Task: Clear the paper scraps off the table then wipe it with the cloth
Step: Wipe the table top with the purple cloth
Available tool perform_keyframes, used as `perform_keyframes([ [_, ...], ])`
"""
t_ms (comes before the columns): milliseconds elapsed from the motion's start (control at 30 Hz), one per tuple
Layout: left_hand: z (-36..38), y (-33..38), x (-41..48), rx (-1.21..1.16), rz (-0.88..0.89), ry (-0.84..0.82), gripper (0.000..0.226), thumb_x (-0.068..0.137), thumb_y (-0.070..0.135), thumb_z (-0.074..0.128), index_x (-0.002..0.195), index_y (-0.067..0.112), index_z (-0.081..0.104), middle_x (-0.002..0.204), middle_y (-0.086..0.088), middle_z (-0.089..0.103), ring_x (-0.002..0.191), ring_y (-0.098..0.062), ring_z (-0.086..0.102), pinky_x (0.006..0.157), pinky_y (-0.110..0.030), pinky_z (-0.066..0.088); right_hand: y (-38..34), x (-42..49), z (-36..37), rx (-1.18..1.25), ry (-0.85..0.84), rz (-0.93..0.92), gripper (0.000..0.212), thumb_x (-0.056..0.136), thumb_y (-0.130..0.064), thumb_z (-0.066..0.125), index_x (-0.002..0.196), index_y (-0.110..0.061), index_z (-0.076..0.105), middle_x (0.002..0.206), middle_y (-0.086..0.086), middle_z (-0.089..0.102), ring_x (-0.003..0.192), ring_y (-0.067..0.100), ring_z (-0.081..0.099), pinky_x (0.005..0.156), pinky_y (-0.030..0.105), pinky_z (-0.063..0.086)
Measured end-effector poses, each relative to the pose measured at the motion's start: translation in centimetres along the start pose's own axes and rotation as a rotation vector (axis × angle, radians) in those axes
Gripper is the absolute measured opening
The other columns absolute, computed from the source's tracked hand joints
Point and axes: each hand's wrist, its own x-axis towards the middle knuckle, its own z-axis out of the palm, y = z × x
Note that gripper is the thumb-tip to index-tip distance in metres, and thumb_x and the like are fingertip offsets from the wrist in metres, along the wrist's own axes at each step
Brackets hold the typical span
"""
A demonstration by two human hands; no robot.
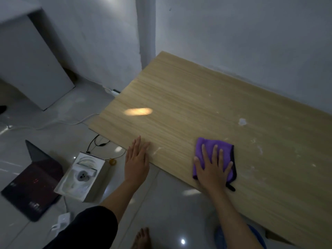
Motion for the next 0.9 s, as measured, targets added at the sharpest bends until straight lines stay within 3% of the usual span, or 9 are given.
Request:
perform_keyframes([
  [67,-0.7,-1.2,0.3,0.007,-0.01,0.02,0.053,0.09,0.035,0.014,0.139,0.028,0.033,0.155,-0.004,0.016,0.144,-0.02,0.012,0.117,-0.04,0.015,-3.7,1.3,0.4,0.014,-0.023,-0.057,0.058,0.092,-0.059,0.023,0.143,-0.043,0.0,0.158,0.001,-0.005,0.144,0.019,-0.011,0.112,0.059,-0.008],
  [167,-1.5,-2.6,0.7,0.009,-0.038,0.042,0.053,0.09,0.034,0.016,0.139,0.026,0.033,0.154,-0.007,0.019,0.143,-0.021,0.016,0.116,-0.042,0.019,-9.9,0.2,2.2,0.02,-0.042,-0.321,0.059,0.089,-0.062,0.016,0.144,-0.043,0.007,0.158,0.0,0.002,0.145,0.021,-0.006,0.11,0.058,-0.014],
  [333,-2.9,-4.4,0.8,-0.027,-0.063,0.05,0.056,0.091,0.036,0.014,0.141,0.015,0.031,0.154,-0.012,0.018,0.142,-0.019,0.013,0.115,-0.044,0.018,-14.6,-3.6,4.2,-0.03,-0.037,-0.6,0.053,0.094,-0.054,0.016,0.145,-0.041,0.01,0.156,-0.002,0.008,0.144,0.022,0.003,0.109,0.055,-0.003],
  [500,-4.6,-7.0,1.6,-0.067,-0.155,0.106,0.057,0.091,0.041,0.008,0.142,0.022,0.027,0.156,-0.002,0.015,0.143,-0.011,0.008,0.118,-0.043,0.014,-14.0,1.1,3.1,-0.014,-0.003,-0.452,0.059,0.089,-0.056,0.014,0.145,-0.036,0.012,0.156,-0.007,0.009,0.144,0.016,0.007,0.113,0.053,0.0],
  [600,-5.0,-7.7,2.0,-0.134,-0.229,0.123,0.06,0.089,0.045,0.005,0.144,0.028,0.02,0.156,0.003,0.011,0.143,-0.006,0.002,0.119,-0.039,0.007,-17.0,5.5,2.1,-0.019,-0.086,-0.287,0.056,0.095,-0.052,0.015,0.146,-0.035,-0.001,0.158,-0.004,-0.004,0.144,0.016,-0.007,0.113,0.055,-0.008],
  [667,-5.2,-7.9,2.6,-0.16,-0.251,0.126,0.061,0.088,0.047,0.005,0.144,0.028,0.018,0.156,0.004,0.011,0.142,-0.005,0.003,0.119,-0.038,0.007,-20.0,7.3,1.8,-0.023,-0.137,-0.292,0.056,0.096,-0.05,0.015,0.146,-0.035,-0.006,0.157,-0.002,-0.01,0.143,0.017,-0.013,0.111,0.056,-0.012],
  [767,-5.8,-8.0,3.7,-0.19,-0.307,0.164,0.066,0.086,0.051,0.003,0.144,0.025,0.019,0.156,0.005,0.014,0.141,-0.002,0.005,0.118,-0.035,0.005,-25.0,7.3,2.8,-0.017,-0.163,-0.471,0.054,0.096,-0.05,0.014,0.145,-0.037,-0.003,0.157,-0.001,-0.009,0.144,0.019,-0.013,0.109,0.057,-0.014],
  [867,-6.5,-8.0,5.3,-0.224,-0.346,0.209,0.07,0.085,0.053,0.003,0.144,0.022,0.022,0.155,0.003,0.018,0.142,-0.004,0.008,0.119,-0.035,0.007,-28.5,4.7,3.7,-0.112,-0.165,-0.786,0.062,0.087,-0.051,0.006,0.146,-0.034,-0.001,0.157,0.001,-0.009,0.144,0.021,-0.012,0.11,0.058,-0.014],
  [900,-6.6,-8.1,5.7,-0.217,-0.341,0.22,0.069,0.086,0.052,0.003,0.144,0.021,0.022,0.155,0.002,0.018,0.142,-0.005,0.008,0.119,-0.034,0.007,-28.8,3.8,3.9,-0.184,-0.166,-0.891,0.065,0.087,-0.05,0.014,0.147,-0.03,-0.003,0.157,0.002,-0.012,0.143,0.023,-0.015,0.111,0.058,-0.013],
])
